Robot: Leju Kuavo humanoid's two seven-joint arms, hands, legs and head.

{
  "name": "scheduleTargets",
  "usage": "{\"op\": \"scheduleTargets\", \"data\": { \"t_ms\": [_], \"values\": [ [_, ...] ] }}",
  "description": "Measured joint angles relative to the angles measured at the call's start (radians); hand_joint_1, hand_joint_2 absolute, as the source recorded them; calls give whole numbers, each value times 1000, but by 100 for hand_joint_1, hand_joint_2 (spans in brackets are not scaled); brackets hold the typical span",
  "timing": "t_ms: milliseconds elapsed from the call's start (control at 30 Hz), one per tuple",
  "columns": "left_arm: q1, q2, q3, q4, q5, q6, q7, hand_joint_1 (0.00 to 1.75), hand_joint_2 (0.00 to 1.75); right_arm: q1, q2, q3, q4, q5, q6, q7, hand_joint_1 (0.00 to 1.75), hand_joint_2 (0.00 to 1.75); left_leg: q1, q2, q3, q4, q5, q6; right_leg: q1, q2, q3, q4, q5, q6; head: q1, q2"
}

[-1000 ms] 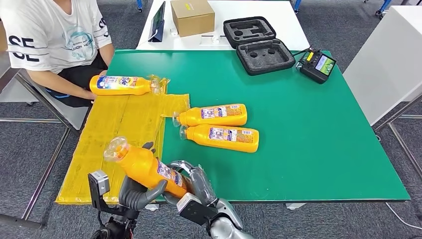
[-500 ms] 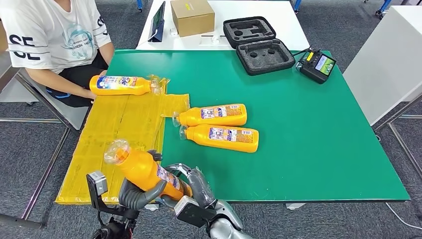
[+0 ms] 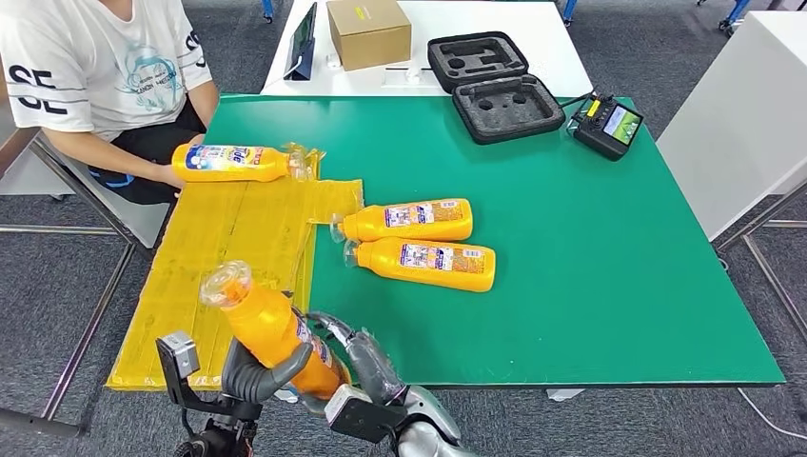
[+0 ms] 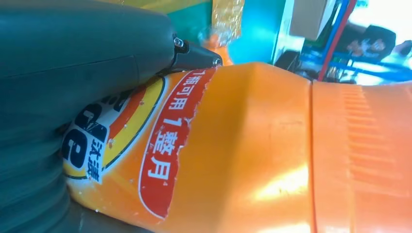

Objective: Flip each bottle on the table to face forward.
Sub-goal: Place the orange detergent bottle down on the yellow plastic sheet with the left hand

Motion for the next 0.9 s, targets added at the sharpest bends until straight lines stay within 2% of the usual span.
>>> {"op": "scheduleTargets", "data": {
  "t_ms": [133, 333, 467, 700, 900],
  "values": [
    [5, 0, 9, -18, -39, 52, -12, 175, 175, 1, 0, 4, -36, -13, -41, 0, 0, 0, 0, 0, 0, 0, 0, 0, 0, 0, 0, 0, 0, 0, 0, 0],
    [7, 0, 14, -35, -51, 67, -14, 175, 175, 2, 0, 10, -80, -18, -55, 0, 0, 0, 0, 0, 0, 0, 0, 0, 0, 0, 0, 0, 0, 0, 0, 0],
    [5, -1, 19, -35, -80, 98, -25, 175, 175, 22, -10, 23, -161, -60, -110, 0, 0, 0, 0, 0, 0, 0, 0, 0, 0, 0, 0, 0, 0, 0, 0, 0],
    [-23, 7, 49, -29, -198, 235, -73, 175, 175, 80, -48, 42, -389, -81, -168, -1, 0, 0, 0, 0, 0, 0, 0, 0, 0, 0, 0, 0, 0, 0, 0, 0],
    [-79, 28, 88, 18, -378, 357, -101, 175, 175, 95, -72, 73, -482, -92, -209, -1, 0, 0, 0, 0, 0, 0, 0, 0, 0, 0, 0, 0, 0, 0, 0, 0]
  ]
}}
